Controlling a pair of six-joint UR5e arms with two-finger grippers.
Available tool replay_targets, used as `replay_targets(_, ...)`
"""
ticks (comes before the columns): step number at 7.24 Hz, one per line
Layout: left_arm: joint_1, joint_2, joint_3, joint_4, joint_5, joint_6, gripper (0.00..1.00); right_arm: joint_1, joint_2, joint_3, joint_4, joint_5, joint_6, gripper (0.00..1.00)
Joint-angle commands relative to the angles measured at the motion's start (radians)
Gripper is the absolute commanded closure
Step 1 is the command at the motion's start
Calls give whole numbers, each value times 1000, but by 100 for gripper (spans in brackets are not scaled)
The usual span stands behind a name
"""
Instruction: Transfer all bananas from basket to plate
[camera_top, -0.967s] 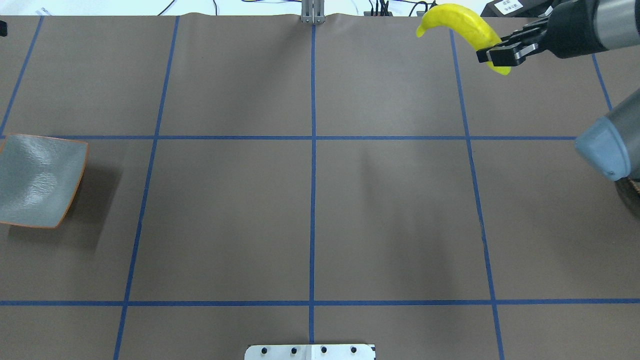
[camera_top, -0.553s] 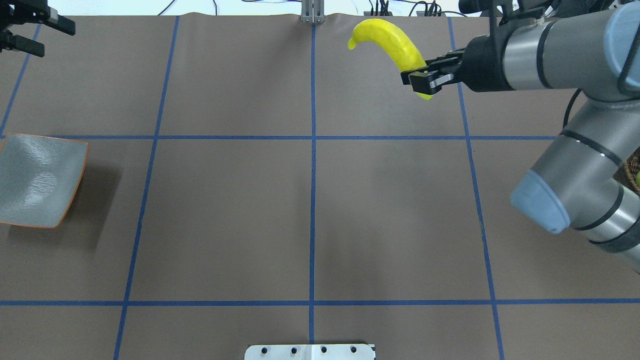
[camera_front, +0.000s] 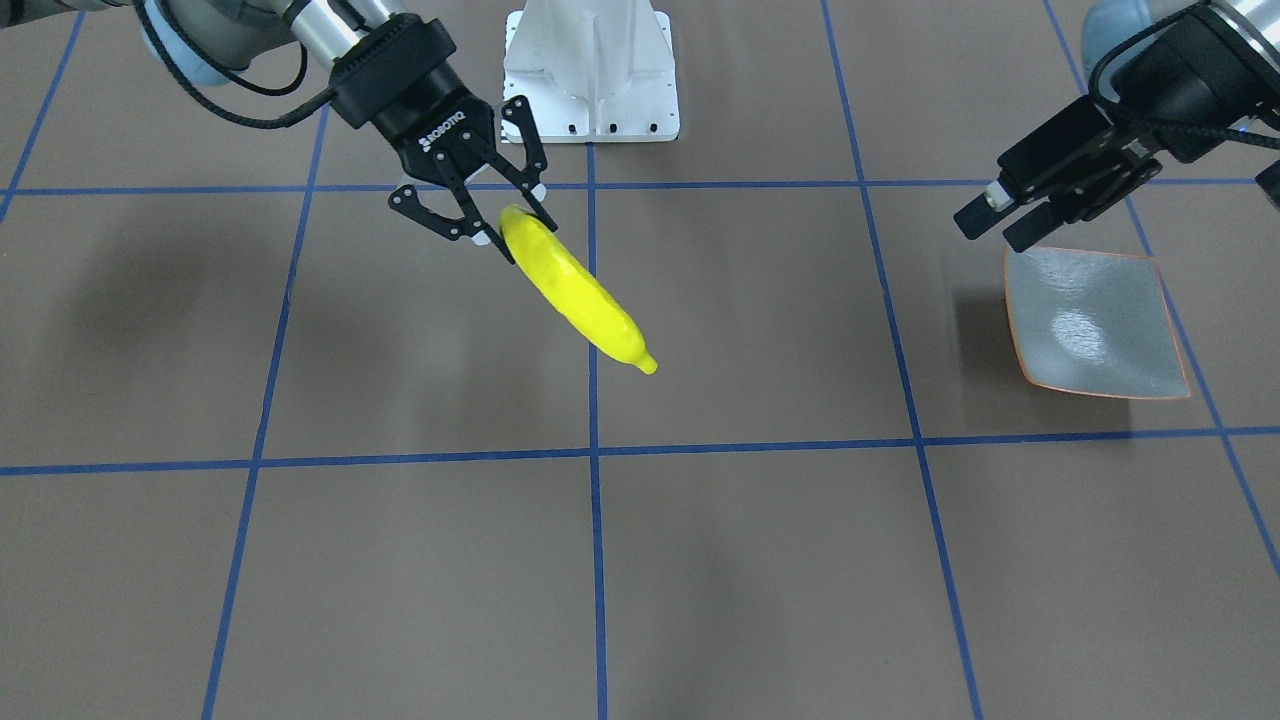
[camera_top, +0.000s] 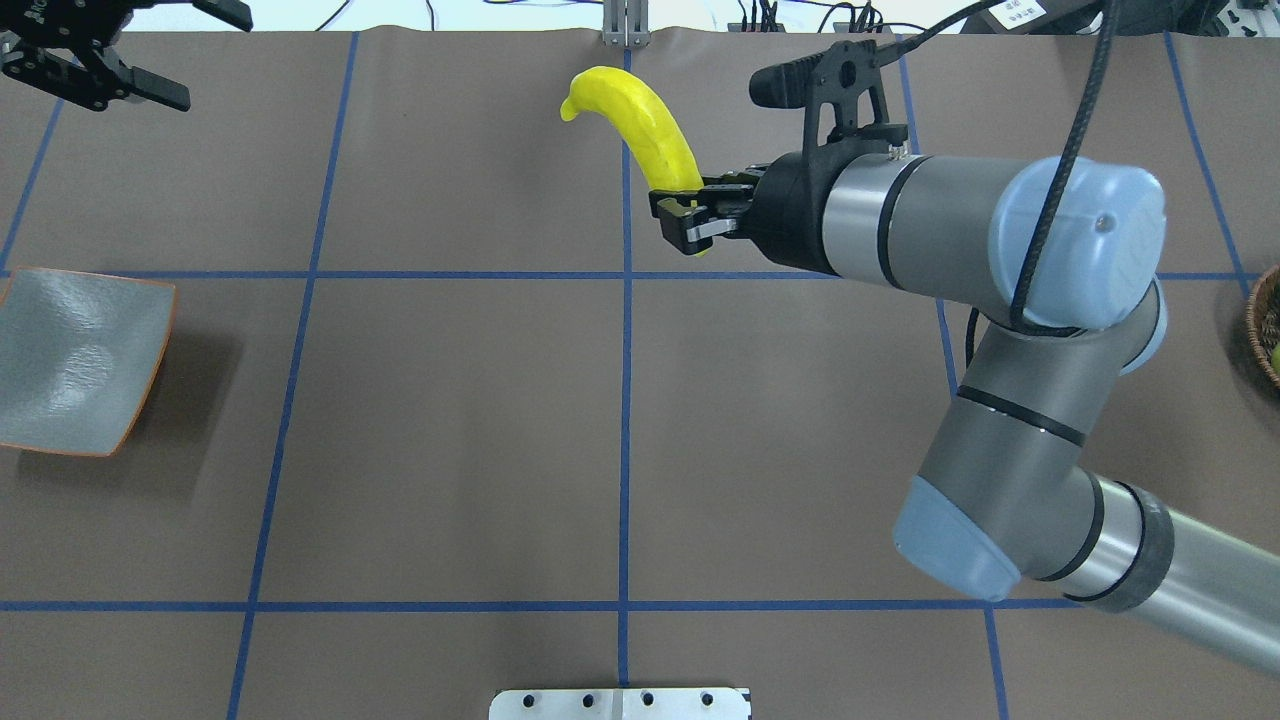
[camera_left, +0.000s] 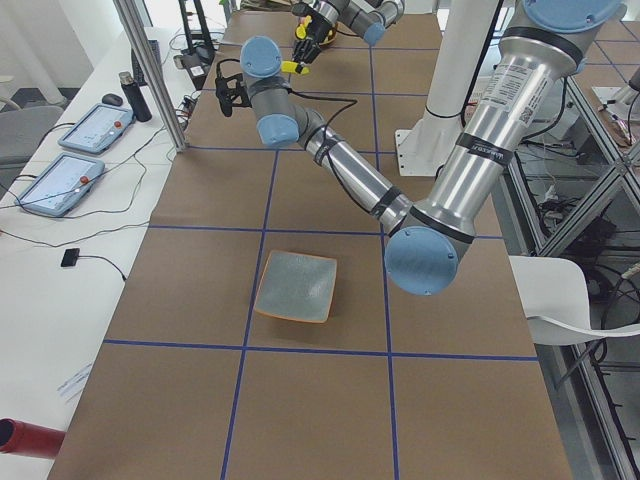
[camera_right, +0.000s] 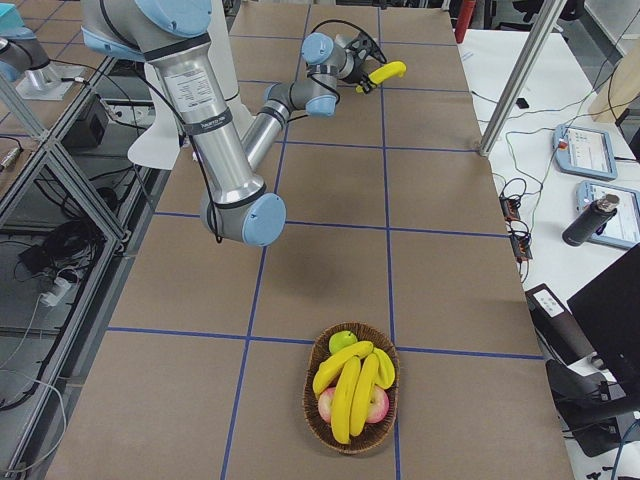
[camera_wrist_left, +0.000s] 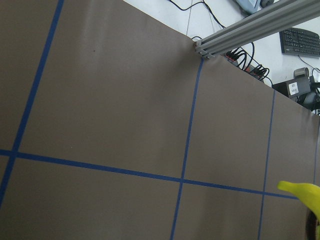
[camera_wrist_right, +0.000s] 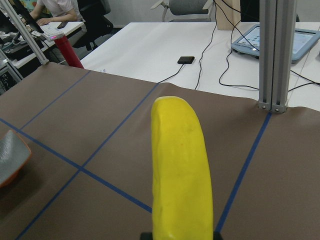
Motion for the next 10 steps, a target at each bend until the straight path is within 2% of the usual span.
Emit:
replay_targets(1, 71, -29, -6, -3, 65, -87, 0, -112, 65, -8, 0, -141, 46, 100)
replay_targets(3, 158, -32, -11, -75, 135, -217, 0, -149, 97, -12, 0, -204, 72, 100)
replay_targets(5, 200, -38, -11, -225, 186, -426, 0, -165, 100, -12, 1, -240, 94, 100)
replay_targets(6, 217, -49, -13, -249, 211, -484, 0, -171, 106, -14, 1, -247, 97, 100)
replay_targets(8, 272, -64, -22, -304, 325, -589, 0, -197, 129, -14, 1, -293, 104, 100)
replay_targets(10, 300, -67, -29, -307, 346, -592, 0, -202, 129, -15, 0, -301, 104, 100)
